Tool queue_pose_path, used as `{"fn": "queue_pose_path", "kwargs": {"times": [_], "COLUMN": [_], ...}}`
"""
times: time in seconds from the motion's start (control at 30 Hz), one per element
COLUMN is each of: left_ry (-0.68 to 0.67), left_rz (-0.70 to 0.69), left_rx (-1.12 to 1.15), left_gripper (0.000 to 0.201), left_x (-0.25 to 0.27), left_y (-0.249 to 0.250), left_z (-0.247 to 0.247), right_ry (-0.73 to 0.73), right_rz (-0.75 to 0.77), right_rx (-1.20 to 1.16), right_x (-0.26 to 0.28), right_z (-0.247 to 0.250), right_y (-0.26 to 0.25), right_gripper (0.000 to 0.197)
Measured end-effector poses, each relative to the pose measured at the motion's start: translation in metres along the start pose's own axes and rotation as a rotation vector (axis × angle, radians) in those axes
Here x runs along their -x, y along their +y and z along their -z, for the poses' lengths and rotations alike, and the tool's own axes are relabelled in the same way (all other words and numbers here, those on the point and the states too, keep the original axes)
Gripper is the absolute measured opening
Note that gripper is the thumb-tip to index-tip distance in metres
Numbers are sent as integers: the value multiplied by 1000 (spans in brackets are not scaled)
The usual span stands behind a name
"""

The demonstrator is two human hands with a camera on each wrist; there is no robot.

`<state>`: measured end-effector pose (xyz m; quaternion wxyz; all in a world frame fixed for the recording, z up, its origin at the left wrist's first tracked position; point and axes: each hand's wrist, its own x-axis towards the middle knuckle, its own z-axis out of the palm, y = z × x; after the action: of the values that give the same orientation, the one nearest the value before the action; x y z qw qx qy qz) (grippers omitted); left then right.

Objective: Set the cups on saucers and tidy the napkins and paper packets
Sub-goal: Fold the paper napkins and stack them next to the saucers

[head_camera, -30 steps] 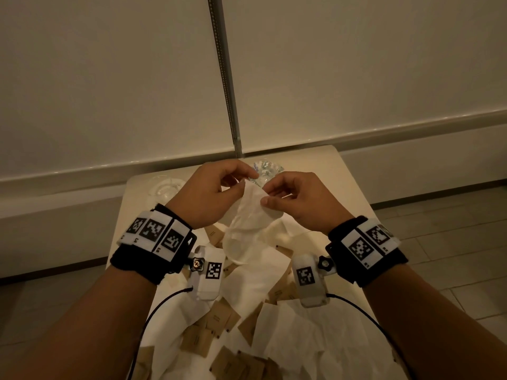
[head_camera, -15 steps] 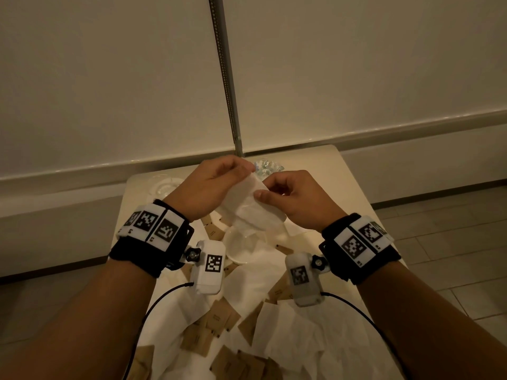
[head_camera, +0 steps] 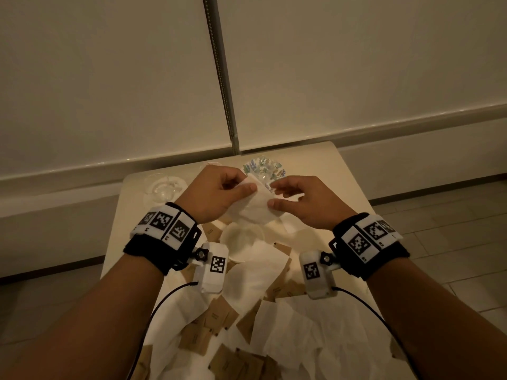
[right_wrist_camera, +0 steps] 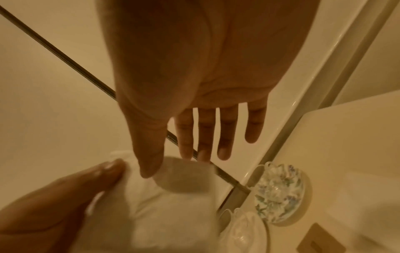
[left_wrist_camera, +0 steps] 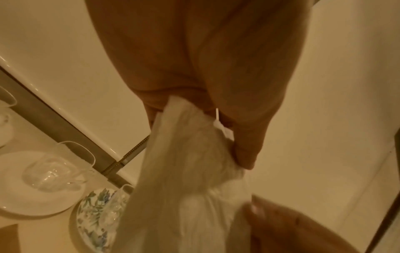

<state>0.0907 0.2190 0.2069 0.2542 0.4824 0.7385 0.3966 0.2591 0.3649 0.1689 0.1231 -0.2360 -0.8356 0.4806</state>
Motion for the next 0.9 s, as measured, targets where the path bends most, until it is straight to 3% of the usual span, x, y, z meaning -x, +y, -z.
{"fn": "queue_pose_path", "kwargs": {"times": [0.13,0.27,0.47,0.73,0.8,0.9], "left_ry": [-15,17,-29,50,49,27], "left_rz": [-4,4,9,40,43,41], "left_rx": [19,-20,-53,-4,46,99], "left_gripper": [10,16,4,33,25,11], "left_x": [-3,-4,-7,-18,-24,-37], "left_y": [0,-5,-2,-9,-4,0], "left_z": [-9,-4,-8,-17,-24,-35], "right_ry": [-28,-43,-101,-36,-10,54], "right_rz": [69,25,18,-64,-76,-35], "right_rx": [-26,3,29,8,-63,-76], "right_x": [-5,0,1,3,0,-7], "right_z": [-7,1,3,16,17,20], "right_y": [-9,4,6,20,23,27], "right_gripper": [12,13,19,16,33,9]}}
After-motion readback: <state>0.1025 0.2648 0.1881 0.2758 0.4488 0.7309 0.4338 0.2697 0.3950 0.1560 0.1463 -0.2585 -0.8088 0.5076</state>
